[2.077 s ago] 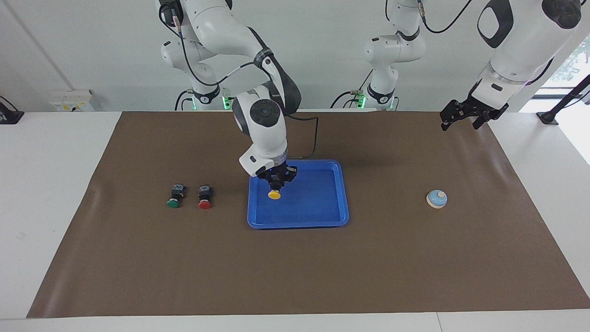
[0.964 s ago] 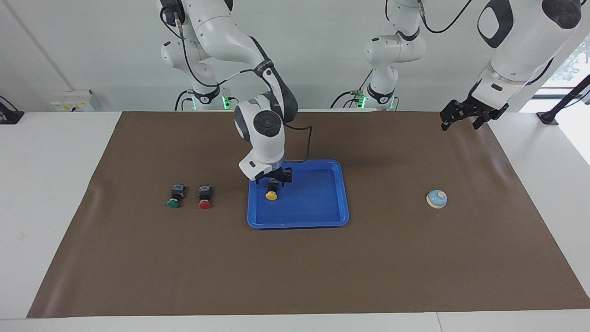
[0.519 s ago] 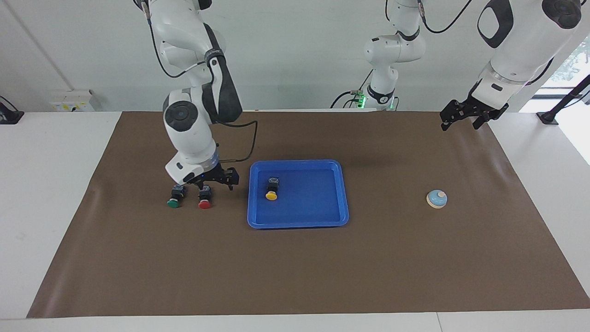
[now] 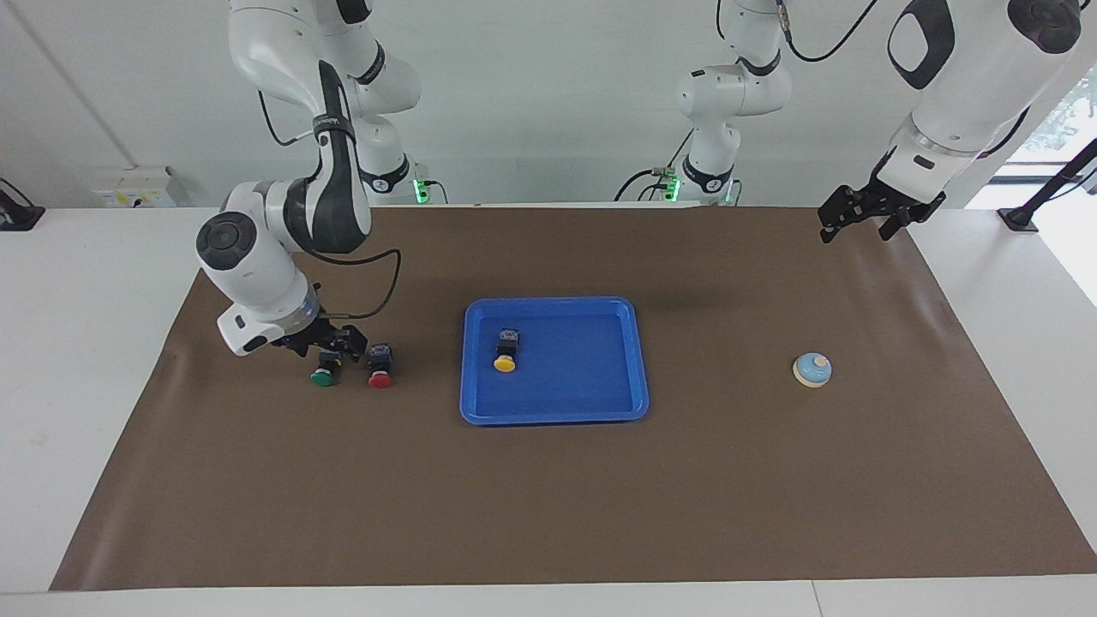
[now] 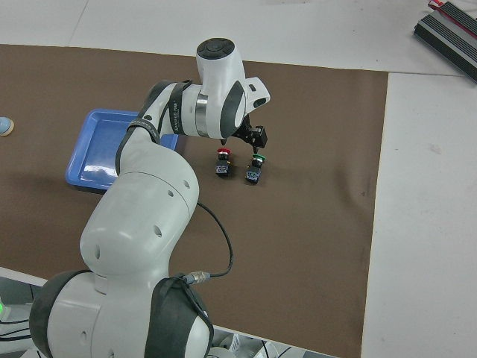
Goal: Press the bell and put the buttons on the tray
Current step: 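Return the right gripper and grasp the green-capped button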
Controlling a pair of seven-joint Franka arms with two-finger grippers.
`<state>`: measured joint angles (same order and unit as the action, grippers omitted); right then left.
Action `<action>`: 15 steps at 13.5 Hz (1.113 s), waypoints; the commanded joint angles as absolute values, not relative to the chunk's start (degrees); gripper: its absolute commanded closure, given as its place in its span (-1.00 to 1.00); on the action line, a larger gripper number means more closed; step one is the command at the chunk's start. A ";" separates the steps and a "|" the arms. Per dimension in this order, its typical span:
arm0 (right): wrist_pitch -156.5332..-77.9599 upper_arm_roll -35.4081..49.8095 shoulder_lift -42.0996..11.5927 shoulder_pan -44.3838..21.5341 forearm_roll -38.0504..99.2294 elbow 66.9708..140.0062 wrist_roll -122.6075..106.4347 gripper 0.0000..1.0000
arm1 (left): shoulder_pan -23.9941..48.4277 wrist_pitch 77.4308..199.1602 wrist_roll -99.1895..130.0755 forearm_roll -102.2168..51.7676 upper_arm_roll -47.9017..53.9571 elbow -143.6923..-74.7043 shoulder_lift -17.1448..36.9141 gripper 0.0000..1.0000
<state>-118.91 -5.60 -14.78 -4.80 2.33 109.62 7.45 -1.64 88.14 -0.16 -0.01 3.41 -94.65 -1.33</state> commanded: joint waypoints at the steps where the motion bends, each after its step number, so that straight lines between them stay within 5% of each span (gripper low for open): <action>1: -126.89 -4.92 -10.82 -3.17 0.88 118.81 6.77 -1.00 | -1.23 87.89 0.00 -0.44 2.90 -94.31 -1.67 -1.00; 11: -135.79 -4.83 -9.93 -1.49 -1.58 126.91 4.04 -0.99 | -1.23 87.89 0.00 -0.44 2.90 -94.31 -1.67 -1.00; 12: -135.70 -4.83 -9.93 -1.49 -1.58 126.91 3.87 -0.70 | -1.14 87.89 0.00 -0.44 2.90 -94.31 -1.67 -1.00; 14: -135.79 -4.83 -9.93 -1.76 -1.58 126.91 2.47 0.41 | -1.14 87.89 0.00 -0.44 2.90 -94.31 -1.67 -1.00; 15: -135.79 -4.83 -10.02 -1.76 -1.58 126.91 2.29 0.77 | -1.14 87.89 0.00 -0.44 2.90 -94.31 -1.67 -1.00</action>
